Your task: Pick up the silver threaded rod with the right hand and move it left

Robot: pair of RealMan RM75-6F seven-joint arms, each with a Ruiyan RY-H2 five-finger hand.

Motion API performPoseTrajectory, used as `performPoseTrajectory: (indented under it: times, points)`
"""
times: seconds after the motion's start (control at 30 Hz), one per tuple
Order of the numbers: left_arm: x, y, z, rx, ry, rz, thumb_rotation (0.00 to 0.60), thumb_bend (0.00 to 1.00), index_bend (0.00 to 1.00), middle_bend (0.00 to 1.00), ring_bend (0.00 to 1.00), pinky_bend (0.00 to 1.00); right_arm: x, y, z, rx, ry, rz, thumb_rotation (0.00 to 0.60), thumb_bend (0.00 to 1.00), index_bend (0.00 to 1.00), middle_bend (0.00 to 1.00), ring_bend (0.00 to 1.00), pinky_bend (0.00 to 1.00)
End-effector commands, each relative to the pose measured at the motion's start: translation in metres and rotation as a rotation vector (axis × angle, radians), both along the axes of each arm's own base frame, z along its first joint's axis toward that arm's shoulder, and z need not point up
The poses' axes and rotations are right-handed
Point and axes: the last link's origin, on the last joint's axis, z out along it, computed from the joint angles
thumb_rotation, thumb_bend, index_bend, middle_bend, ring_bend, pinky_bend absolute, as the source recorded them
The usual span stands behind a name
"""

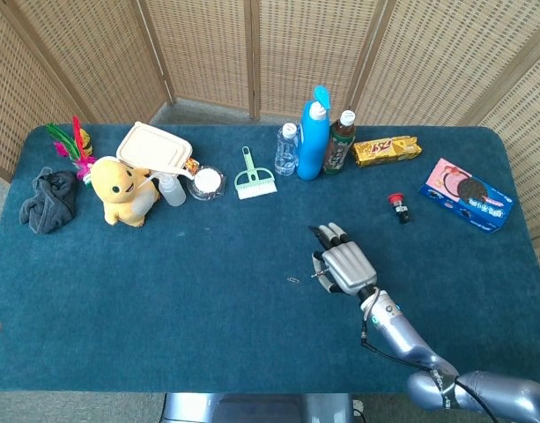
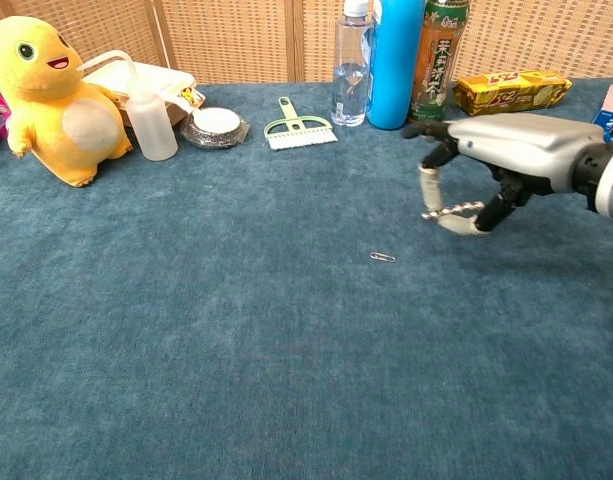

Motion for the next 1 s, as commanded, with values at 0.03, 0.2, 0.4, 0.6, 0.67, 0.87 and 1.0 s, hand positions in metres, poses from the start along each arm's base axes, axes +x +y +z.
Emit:
performPoseTrajectory:
  times: [0.03,0.2,0.4,0.6,0.67,0.87,1.0]
  points:
    - [0.000,0.000,0.001,0.000,-0.002,0.001,0.600,0.37,0.00,0.00,0.00,0.05,0.020,0.004,0.001,0.055,-0.076,-0.012,0.600,0.50,0.64,0.05,0.00,0.00]
    - [-0.001,-0.001,0.002,0.000,-0.007,0.001,0.600,0.37,0.00,0.00,0.00,0.05,0.038,0.000,-0.002,0.163,-0.197,-0.071,0.600,0.51,0.65,0.05,0.00,0.00]
    - [-0.002,0.000,0.001,-0.004,-0.008,0.005,0.600,0.37,0.00,0.00,0.00,0.05,0.051,-0.007,-0.008,0.286,-0.366,-0.178,0.600,0.52,0.65,0.05,0.00,0.00]
    - [-0.002,0.002,0.000,-0.010,-0.005,0.011,0.600,0.37,0.00,0.00,0.00,0.05,0.058,-0.016,-0.010,0.342,-0.487,-0.240,0.600,0.53,0.66,0.06,0.00,0.00]
    - [-0.003,0.003,0.000,-0.012,-0.005,0.012,0.600,0.37,0.00,0.00,0.00,0.05,0.061,-0.018,-0.012,0.371,-0.530,-0.273,0.600,0.53,0.66,0.06,0.00,0.00]
    - [-0.003,0.003,-0.001,-0.014,-0.006,0.009,0.600,0.37,0.00,0.00,0.00,0.05,0.068,-0.026,-0.022,0.435,-0.612,-0.354,0.600,0.53,0.67,0.05,0.00,0.00]
    - [-0.003,0.003,0.000,-0.009,-0.009,0.007,0.600,0.37,0.00,0.00,0.00,0.05,0.069,-0.031,-0.031,0.465,-0.633,-0.403,0.600,0.53,0.67,0.05,0.00,0.00]
